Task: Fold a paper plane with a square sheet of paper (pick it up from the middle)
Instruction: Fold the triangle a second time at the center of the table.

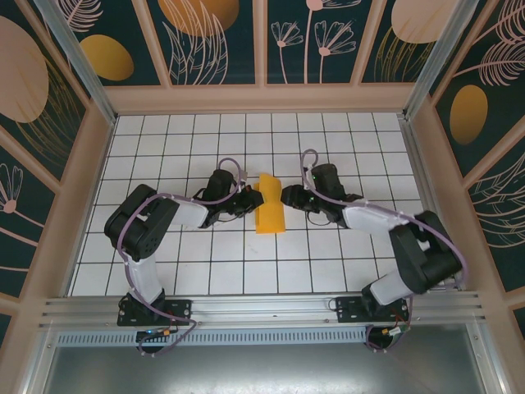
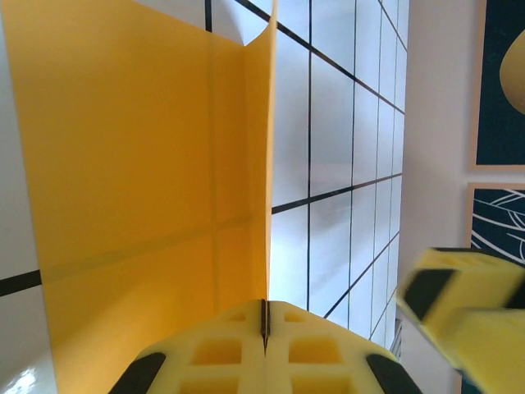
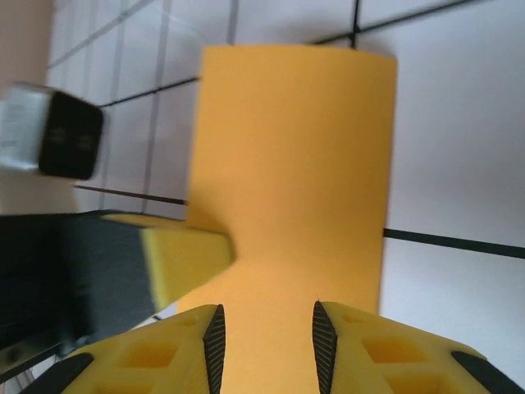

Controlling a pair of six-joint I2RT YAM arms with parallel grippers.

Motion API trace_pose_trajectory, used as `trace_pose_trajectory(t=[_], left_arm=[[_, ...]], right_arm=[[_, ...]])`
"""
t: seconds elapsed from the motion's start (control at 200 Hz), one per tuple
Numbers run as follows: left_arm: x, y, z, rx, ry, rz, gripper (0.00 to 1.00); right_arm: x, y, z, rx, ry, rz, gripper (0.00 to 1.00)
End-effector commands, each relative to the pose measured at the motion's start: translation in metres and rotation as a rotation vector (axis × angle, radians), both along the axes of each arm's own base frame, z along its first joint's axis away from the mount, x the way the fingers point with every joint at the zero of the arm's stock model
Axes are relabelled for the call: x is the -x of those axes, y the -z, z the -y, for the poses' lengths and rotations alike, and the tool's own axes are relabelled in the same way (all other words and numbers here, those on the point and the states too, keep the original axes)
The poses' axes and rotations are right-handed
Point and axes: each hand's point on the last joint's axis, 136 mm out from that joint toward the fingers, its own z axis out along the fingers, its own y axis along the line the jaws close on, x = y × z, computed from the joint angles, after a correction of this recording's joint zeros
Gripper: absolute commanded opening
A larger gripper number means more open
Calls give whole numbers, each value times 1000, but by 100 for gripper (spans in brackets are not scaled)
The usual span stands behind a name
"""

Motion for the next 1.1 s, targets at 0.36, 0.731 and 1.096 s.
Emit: trace_pose_trajectory(t=[0.36, 0.731, 1.096], left_arm=[[-6, -7, 2, -7, 20, 14, 0], [-6, -7, 4, -4, 31, 7, 0], [-4, -7, 4, -4, 36, 3, 0]], right_arm=[[27, -9, -5, 16, -210, 169, 39], [68, 9, -54, 484, -301, 574, 61], [63, 34, -75, 740, -307, 666, 61]])
